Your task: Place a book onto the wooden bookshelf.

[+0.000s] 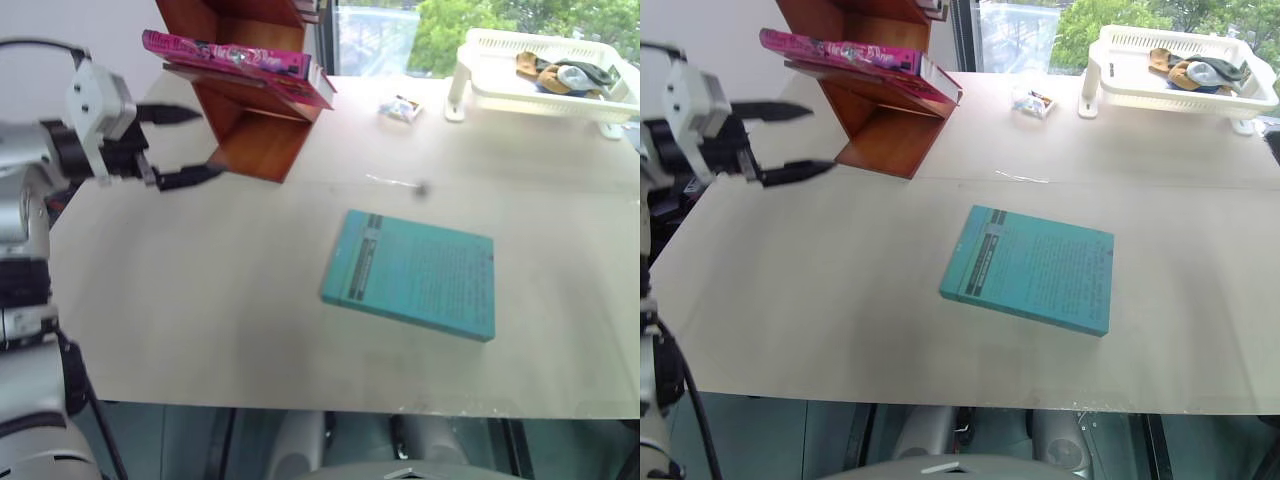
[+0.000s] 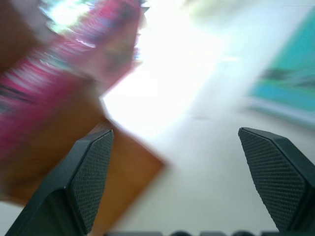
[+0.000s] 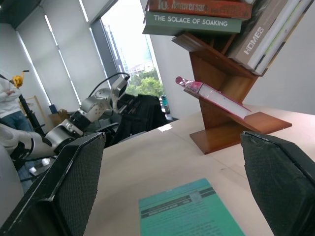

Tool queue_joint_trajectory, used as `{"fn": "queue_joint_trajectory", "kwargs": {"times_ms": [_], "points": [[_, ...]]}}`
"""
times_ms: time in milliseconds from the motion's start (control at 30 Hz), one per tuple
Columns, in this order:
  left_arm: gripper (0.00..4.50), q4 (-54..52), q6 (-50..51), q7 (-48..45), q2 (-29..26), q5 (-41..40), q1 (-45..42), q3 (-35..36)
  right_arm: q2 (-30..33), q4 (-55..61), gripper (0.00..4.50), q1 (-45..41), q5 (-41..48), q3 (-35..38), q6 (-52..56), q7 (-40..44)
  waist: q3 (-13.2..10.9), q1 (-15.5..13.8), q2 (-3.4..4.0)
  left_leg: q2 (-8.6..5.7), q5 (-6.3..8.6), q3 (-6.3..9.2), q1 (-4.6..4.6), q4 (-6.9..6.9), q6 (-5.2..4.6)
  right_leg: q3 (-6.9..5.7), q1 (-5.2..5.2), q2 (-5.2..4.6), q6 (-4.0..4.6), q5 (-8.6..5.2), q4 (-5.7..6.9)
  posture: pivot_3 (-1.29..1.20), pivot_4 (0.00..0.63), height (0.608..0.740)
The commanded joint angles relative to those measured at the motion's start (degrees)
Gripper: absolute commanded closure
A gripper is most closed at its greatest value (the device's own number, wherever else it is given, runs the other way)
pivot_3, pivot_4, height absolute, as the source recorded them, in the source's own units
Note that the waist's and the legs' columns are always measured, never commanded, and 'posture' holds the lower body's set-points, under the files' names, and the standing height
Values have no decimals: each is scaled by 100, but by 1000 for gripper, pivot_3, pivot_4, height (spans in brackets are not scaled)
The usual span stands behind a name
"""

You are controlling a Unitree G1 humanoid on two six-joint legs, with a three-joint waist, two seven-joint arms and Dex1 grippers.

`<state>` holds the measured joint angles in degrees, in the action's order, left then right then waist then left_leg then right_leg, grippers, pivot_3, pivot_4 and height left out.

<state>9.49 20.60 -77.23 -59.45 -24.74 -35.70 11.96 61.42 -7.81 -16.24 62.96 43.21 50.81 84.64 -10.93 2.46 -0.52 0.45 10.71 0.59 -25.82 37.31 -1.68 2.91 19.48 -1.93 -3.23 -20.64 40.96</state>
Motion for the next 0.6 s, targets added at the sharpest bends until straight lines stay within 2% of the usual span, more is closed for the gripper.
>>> {"fn": "queue_joint_trajectory", "kwargs": {"times_ms": [33,233,300,467,600], "points": [[45,-960,776,-101,-170,-667,958,584,81,4,0,148,-208,-56,-176,156,3,-9,4,-1,0,-2,3,-1,0,2,0,0,0,0,-4,0,150,740],[45,-1090,524,771,312,-201,2209,513,169,-383,0,1094,-1436,-672,-1064,492,8,-90,7,-1,0,3,12,0,0,-5,-7,-6,0,0,-7,0,150,740],[45,-900,480,936,467,-132,2354,445,95,-657,0,1146,-1647,-755,-1317,406,7,-89,8,-2,0,0,9,1,-1,-2,-6,-6,-1,0,-8,0,150,740],[45,-294,108,1179,811,201,2698,236,50,-1515,0,1746,-2992,-1340,-2808,268,11,-83,11,-2,0,0,15,-5,0,0,-5,-4,-1,0,-10,0,150,740],[45,-234,169,1056,1030,-30,2813,268,16,-2301,0,1879,-3771,-1699,-3989,18,11,-70,11,-3,1,-5,12,-9,0,3,-3,-5,-1,0,-12,0,150,740]]}}
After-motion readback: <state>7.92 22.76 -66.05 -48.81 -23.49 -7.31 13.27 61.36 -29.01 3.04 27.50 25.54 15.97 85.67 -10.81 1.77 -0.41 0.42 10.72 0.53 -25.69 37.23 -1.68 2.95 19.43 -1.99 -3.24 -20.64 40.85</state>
